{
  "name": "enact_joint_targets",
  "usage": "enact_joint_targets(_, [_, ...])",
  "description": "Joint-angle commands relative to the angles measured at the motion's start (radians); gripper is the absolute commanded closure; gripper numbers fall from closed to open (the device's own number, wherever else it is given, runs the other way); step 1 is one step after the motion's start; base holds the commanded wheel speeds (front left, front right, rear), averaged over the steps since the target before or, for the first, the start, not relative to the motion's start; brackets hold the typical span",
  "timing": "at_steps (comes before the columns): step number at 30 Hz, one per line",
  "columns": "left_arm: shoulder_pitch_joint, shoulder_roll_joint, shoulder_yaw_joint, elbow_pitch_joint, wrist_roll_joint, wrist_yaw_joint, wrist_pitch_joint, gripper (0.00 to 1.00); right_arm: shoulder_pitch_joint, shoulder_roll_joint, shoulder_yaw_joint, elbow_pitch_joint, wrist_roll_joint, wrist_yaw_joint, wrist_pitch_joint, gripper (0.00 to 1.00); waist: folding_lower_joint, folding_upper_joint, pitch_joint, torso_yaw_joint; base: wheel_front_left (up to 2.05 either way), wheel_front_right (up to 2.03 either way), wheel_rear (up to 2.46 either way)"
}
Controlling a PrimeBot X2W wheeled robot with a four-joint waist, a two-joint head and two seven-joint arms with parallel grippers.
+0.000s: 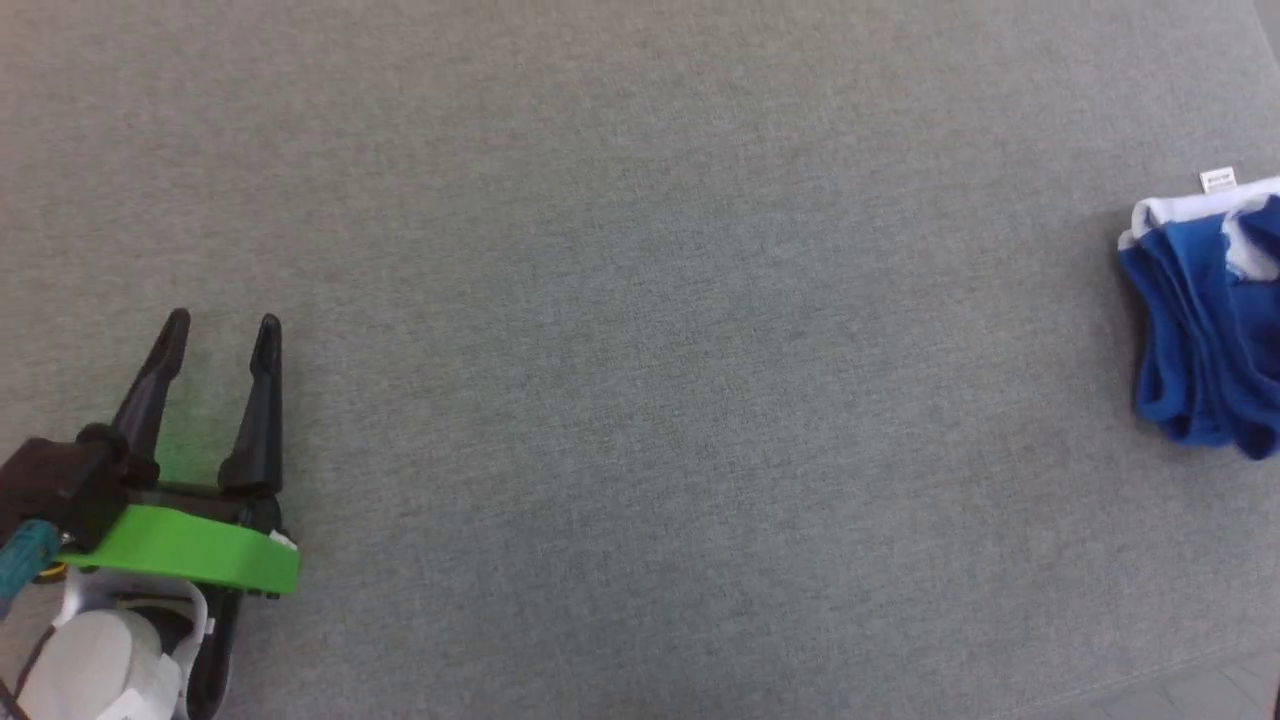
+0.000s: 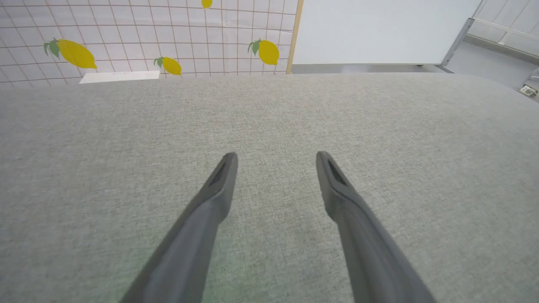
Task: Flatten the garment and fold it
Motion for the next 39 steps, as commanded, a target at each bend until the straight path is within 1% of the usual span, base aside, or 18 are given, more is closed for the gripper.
enact_joint_targets(1, [-0.005,-0.008,0.001,0.01,-0.006,0.008,-0.011,0.0,-0.011,0.009,-0.012,-0.027,0.02,-0.002,-0.031,0.0,-0.0002,-0.0001,-0.074,0.022,0.0,0.0,0.0])
enact_joint_targets(2, [-0.001,-0.015,0.0,0.021,-0.007,0.012,-0.016,0.0,-0.018,0.021,-0.026,-0.05,0.041,-0.002,-0.059,0.0,-0.0002,-0.0001,-0.1,0.026,0.0,0.0,0.0])
enact_joint_targets(5, [0.015,-0.039,0.002,0.043,-0.013,0.031,-0.027,0.0,-0.03,0.043,-0.02,-0.107,0.089,-0.002,-0.122,0.0,-0.0002,-0.0001,-0.17,0.036,0.0,0.0,0.0])
enact_joint_targets(8, [0.027,-0.06,0.007,0.058,-0.02,0.051,-0.036,0.0,-0.038,0.066,0.018,-0.153,0.142,-0.002,-0.178,0.0,-0.0002,-0.0001,-0.243,0.053,0.0,0.0,0.0])
enact_joint_targets(11, [0.03,-0.074,0.01,0.068,-0.024,0.064,-0.042,0.0,-0.05,0.1,0.05,-0.197,0.176,-0.002,-0.257,0.0,-0.0002,-0.0001,-0.298,0.075,0.0,0.0,0.0])
enact_joint_targets(15, [0.038,-0.091,0.019,0.079,-0.032,0.084,-0.049,0.0,-0.04,0.184,0.096,-0.236,0.209,-0.002,-0.38,0.0,-0.0002,-0.0001,-0.365,0.1,0.0,0.0,0.0])
enact_joint_targets(19, [0.043,-0.11,0.026,0.088,-0.032,0.107,-0.057,0.0,0.009,0.28,0.111,-0.261,0.229,-0.002,-0.499,0.0,-0.0002,-0.0001,-0.418,0.133,0.0,0.0,0.0])
enact_joint_targets(22, [0.047,-0.123,0.028,0.089,-0.031,0.118,-0.063,0.0,0.062,0.318,0.126,-0.273,0.254,-0.002,-0.589,0.0,-0.0002,-0.0001,-0.442,0.155,0.0,0.0,0.0])
enact_joint_targets(23, [0.048,-0.131,0.026,0.089,-0.031,0.121,-0.066,0.0,0.106,0.328,0.133,-0.268,0.281,-0.002,-0.647,0.0,-0.0002,-0.0001,-0.453,0.171,0.0,0.0,0.0])
enact_joint_targets(27, [0.048,-0.146,0.014,0.09,-0.023,0.121,-0.073,0.0,0.192,0.33,0.151,-0.229,0.352,-0.002,-0.776,0.0,-0.0002,-0.0001,-0.47,0.203,0.0,0.0,0.0])
enact_joint_targets(30, [0.049,-0.155,0.012,0.102,-0.021,0.121,-0.077,0.0,0.256,0.331,0.158,-0.188,0.357,-0.002,-0.867,0.0,-0.0002,-0.0001,-0.482,0.218,0.0,0.0,0.0])
enact_joint_targets(34, [0.058,-0.169,0.011,0.117,-0.022,0.125,-0.081,0.0,0.328,0.331,0.176,-0.138,0.356,-0.002,-0.912,0.0,-0.0002,-0.0001,-0.495,0.229,0.0,0.0,0.0])
enact_joint_targets(39, [0.07,-0.179,0.0,0.142,-0.021,0.128,-0.081,0.0,0.391,0.331,0.212,-0.098,0.345,-0.002,-0.923,0.0,-0.0002,-0.0001,-0.503,0.238,0.0,0.0,0.0])
